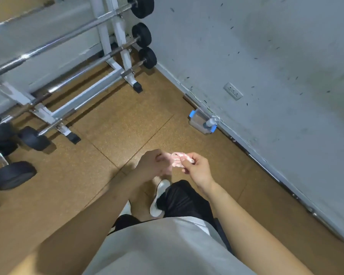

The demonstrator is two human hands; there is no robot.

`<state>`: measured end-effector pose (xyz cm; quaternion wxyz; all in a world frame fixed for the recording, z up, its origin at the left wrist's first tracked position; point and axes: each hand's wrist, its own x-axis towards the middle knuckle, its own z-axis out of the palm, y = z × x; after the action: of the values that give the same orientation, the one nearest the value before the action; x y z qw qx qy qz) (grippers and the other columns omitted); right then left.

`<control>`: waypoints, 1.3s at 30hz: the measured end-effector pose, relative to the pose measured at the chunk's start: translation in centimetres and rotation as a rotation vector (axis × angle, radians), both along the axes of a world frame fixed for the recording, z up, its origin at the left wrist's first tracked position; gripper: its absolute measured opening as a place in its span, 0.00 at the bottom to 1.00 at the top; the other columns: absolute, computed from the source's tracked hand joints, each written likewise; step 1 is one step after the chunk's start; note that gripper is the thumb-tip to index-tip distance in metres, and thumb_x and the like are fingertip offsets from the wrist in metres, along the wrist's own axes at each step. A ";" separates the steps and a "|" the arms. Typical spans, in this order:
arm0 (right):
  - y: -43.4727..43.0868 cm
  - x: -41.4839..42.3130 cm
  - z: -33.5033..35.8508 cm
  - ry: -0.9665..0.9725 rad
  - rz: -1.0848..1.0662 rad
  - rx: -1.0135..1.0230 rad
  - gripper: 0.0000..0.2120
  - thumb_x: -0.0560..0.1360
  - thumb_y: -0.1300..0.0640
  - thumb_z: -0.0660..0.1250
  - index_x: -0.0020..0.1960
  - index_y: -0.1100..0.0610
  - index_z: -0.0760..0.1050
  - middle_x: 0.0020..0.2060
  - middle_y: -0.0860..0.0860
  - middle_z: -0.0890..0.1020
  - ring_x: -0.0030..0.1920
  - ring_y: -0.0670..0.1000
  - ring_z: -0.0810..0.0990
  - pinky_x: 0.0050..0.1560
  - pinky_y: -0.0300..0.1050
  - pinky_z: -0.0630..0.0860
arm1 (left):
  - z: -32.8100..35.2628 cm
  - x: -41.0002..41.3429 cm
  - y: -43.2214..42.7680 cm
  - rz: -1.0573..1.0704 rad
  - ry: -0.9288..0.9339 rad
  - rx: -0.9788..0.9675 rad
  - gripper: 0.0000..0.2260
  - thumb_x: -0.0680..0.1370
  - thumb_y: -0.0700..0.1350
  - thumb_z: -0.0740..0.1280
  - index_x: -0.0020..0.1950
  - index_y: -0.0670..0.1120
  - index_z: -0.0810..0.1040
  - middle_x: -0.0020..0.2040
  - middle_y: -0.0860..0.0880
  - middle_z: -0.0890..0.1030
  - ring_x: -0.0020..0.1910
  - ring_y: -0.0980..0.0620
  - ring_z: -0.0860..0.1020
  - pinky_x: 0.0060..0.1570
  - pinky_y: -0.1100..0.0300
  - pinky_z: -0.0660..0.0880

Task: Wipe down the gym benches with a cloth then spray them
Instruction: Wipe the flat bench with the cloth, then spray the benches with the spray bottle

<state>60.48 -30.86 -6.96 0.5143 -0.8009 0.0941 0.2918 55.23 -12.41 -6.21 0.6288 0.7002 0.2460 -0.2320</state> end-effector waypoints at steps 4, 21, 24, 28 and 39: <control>-1.0 6.8 -1.3 0.048 -0.176 0.018 0.04 0.77 0.65 0.72 0.44 0.63 0.79 0.31 0.50 0.79 0.32 0.47 0.76 0.34 0.40 0.75 | -1.2 9.1 0.1 -0.061 0.037 -0.029 0.05 0.78 0.44 0.73 0.44 0.46 0.80 0.36 0.50 0.80 0.31 0.60 0.78 0.31 0.70 0.74; -6.0 41.5 -12.4 0.130 -0.205 -0.110 0.02 0.77 0.58 0.73 0.46 0.56 0.84 0.37 0.50 0.84 0.36 0.45 0.79 0.43 0.48 0.79 | -10.3 45.9 -3.5 0.057 0.198 0.016 0.07 0.79 0.37 0.70 0.44 0.36 0.76 0.43 0.35 0.85 0.43 0.41 0.86 0.49 0.48 0.82; -7.6 46.7 -17.3 0.216 -0.285 -0.140 0.04 0.77 0.58 0.72 0.44 0.51 0.81 0.39 0.50 0.83 0.39 0.47 0.80 0.47 0.49 0.79 | -13.8 52.1 -3.3 0.021 0.209 0.015 0.06 0.79 0.40 0.71 0.49 0.40 0.76 0.44 0.38 0.82 0.42 0.46 0.82 0.47 0.54 0.81; -10.8 52.3 -25.0 0.277 -0.400 -0.242 0.08 0.77 0.57 0.72 0.54 0.57 0.81 0.49 0.56 0.83 0.47 0.53 0.81 0.51 0.52 0.81 | -18.7 57.9 -2.9 -0.098 0.224 0.084 0.08 0.79 0.43 0.72 0.55 0.42 0.78 0.44 0.47 0.80 0.29 0.63 0.78 0.30 0.68 0.75; -18.4 60.8 -46.7 0.308 -0.209 -0.566 0.30 0.73 0.54 0.76 0.72 0.56 0.71 0.56 0.53 0.79 0.50 0.55 0.79 0.48 0.47 0.75 | -37.5 63.7 -4.6 -0.050 0.300 0.094 0.04 0.78 0.41 0.72 0.51 0.47 0.79 0.48 0.46 0.83 0.45 0.51 0.83 0.47 0.58 0.80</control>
<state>121.32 -49.22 -53.68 0.2785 -0.8445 0.3295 0.3174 118.91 -17.04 -43.71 0.5454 0.6924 0.3302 -0.3376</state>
